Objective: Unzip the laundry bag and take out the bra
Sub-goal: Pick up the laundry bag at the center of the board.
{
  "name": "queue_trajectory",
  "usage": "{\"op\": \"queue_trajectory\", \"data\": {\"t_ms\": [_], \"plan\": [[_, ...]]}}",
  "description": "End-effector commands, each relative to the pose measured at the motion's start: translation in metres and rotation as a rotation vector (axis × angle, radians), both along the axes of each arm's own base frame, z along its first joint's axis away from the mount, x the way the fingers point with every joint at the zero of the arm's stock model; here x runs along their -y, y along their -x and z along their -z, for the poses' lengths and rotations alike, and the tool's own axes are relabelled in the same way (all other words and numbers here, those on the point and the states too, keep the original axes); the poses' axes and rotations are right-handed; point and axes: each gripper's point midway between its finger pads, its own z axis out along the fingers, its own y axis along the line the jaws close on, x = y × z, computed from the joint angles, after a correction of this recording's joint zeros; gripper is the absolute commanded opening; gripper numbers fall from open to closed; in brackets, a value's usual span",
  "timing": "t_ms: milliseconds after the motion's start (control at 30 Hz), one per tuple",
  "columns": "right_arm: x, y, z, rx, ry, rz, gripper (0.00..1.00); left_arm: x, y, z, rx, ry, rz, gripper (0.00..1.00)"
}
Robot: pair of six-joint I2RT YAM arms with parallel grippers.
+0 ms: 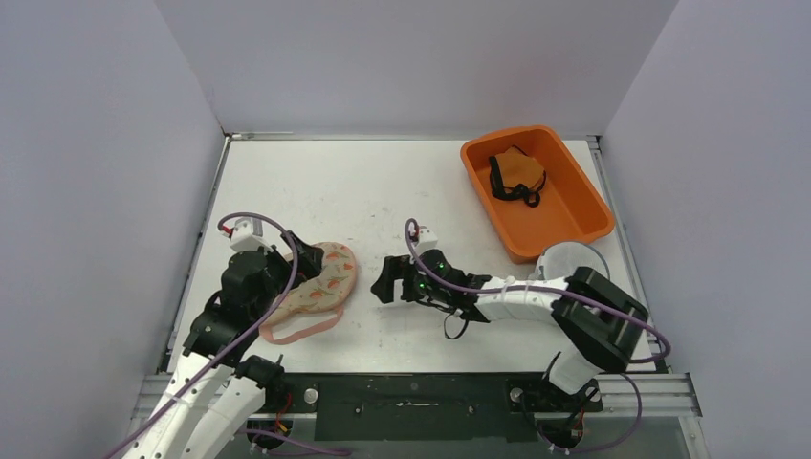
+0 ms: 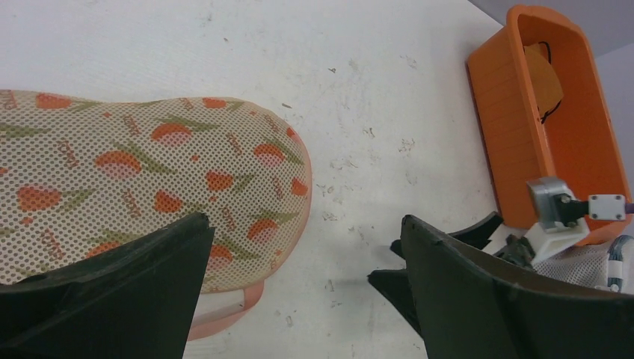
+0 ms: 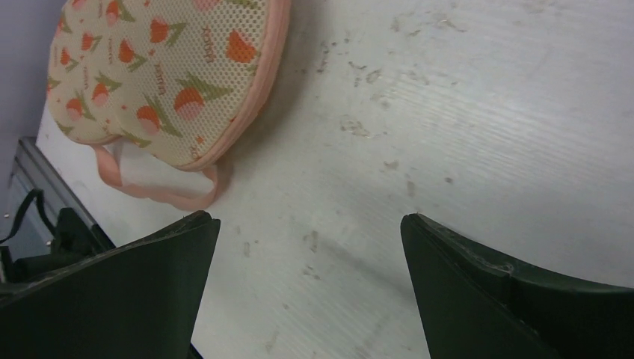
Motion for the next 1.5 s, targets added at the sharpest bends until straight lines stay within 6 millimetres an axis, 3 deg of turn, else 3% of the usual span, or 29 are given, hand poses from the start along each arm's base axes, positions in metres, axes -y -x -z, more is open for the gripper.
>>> {"op": "queue_trajectory", "data": {"t_ms": [0, 400, 800, 900, 1067, 1167, 1233, 1333, 1467], "plan": [[-0.064, -0.018, -0.05, 0.041, -0.27, 0.01, 1.0, -0.007, 0.004, -0.007, 0.023, 0.005, -0.031, 0.97], [-0.113, -0.041, -0.002, -0.121, -0.44, 0.094, 0.8, -0.008, 0.016, 0.002, 0.03, 0.046, -0.029, 0.97], [-0.148, -0.045, 0.008, -0.17, -0.48, 0.048, 0.65, -0.004, 0.018, 0.003, 0.032, 0.063, -0.006, 0.97], [-0.151, -0.045, 0.01, -0.176, -0.473, 0.045, 0.53, -0.004, 0.02, 0.0, 0.05, 0.072, -0.005, 0.97], [-0.151, -0.044, 0.007, -0.17, -0.469, 0.049, 0.22, -0.005, 0.022, -0.003, 0.062, 0.078, -0.005, 0.97], [-0.141, -0.046, -0.001, -0.148, -0.469, 0.068, 0.06, -0.005, 0.024, -0.005, 0.072, 0.081, -0.001, 0.97], [-0.125, -0.049, -0.008, -0.117, -0.461, 0.088, 0.05, -0.004, 0.025, -0.007, 0.081, 0.083, 0.003, 0.97], [-0.088, -0.054, -0.025, -0.056, -0.448, 0.132, 0.05, -0.004, 0.027, -0.007, 0.089, 0.082, 0.004, 0.97], [-0.028, -0.049, -0.02, -0.017, -0.36, 0.221, 0.05, -0.002, 0.026, -0.006, 0.084, 0.08, 0.006, 0.97]]}}
